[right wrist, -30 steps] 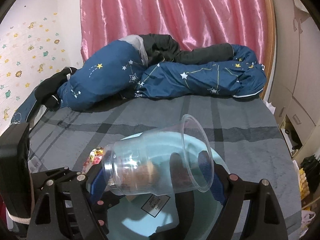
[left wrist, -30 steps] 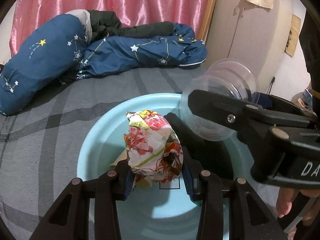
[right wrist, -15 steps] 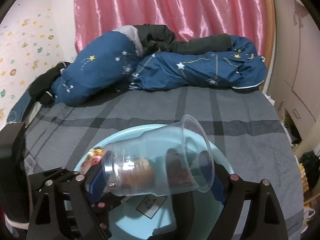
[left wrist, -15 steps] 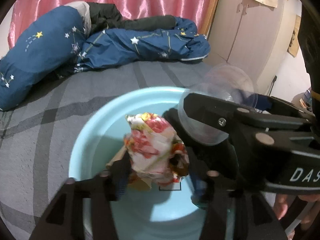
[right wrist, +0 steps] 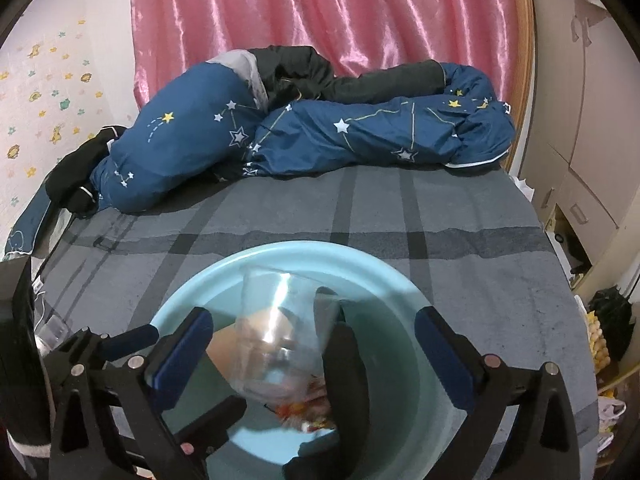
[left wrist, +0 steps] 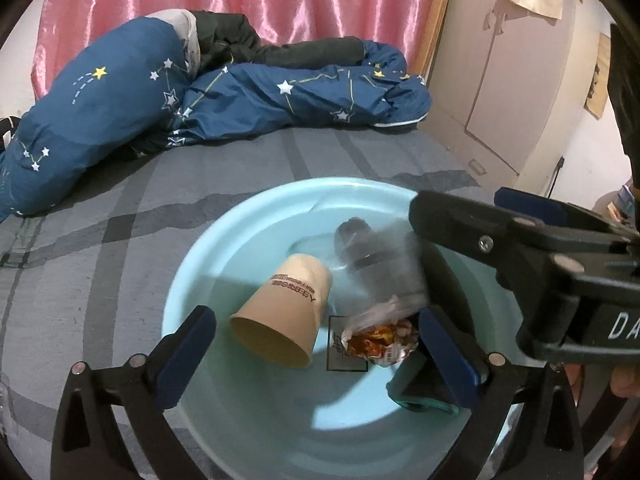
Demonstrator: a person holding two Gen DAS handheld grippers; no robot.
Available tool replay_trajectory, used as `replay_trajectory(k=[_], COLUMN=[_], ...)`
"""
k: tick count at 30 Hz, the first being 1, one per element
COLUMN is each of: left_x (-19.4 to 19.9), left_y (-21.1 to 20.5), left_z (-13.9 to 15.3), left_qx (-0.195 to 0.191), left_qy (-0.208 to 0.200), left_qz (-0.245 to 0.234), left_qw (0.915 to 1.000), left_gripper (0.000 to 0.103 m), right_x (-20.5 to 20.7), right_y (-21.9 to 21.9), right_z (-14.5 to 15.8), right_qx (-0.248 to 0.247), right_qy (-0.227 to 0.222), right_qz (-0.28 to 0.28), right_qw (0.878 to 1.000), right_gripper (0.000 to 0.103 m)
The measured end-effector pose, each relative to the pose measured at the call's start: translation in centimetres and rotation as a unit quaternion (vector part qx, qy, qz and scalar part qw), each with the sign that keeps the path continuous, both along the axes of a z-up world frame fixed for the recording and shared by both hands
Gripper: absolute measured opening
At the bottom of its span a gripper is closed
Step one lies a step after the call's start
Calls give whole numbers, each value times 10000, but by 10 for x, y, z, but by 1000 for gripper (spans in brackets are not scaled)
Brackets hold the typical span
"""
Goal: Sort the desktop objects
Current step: 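Release the wrapper into the basin with the left gripper while the right gripper drops the clear cup in, then withdraw both grippers from the basin back toward the remaining items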
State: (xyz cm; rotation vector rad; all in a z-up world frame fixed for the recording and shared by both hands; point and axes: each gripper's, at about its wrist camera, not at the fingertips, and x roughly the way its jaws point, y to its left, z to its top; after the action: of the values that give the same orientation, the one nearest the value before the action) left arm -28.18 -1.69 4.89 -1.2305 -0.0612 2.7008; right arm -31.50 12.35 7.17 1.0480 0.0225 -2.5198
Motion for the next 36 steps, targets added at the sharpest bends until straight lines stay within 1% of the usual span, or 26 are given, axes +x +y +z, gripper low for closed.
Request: replay_trajectory(k=[6,14,19,29,36], left_x=[14,41,61,98,112], left_y=[0,-4,-7,-18,-30], left_z=[11,32,43,41,30], left_qx=[-35,-108,-160,-297,-324], left_qy=[75,224,309,265,166], left_qz=[8,55,68,158,223], left_qw=[10000,9997,9994,9991,9991], left_gripper=[103,103,103,103,103], right_x=[15,41,57,94,114], right_y=[5,9,16,29,44], right_z=[14,40,51,63,58], right_qx=[-19,5,9,191,311], right_qy=[89,297,352,541,552], right_qz=[-21,16,-33,-40,-55], right_qw=[10000,9996,9994,9983,9980], right_gripper=[103,103,103,103,103])
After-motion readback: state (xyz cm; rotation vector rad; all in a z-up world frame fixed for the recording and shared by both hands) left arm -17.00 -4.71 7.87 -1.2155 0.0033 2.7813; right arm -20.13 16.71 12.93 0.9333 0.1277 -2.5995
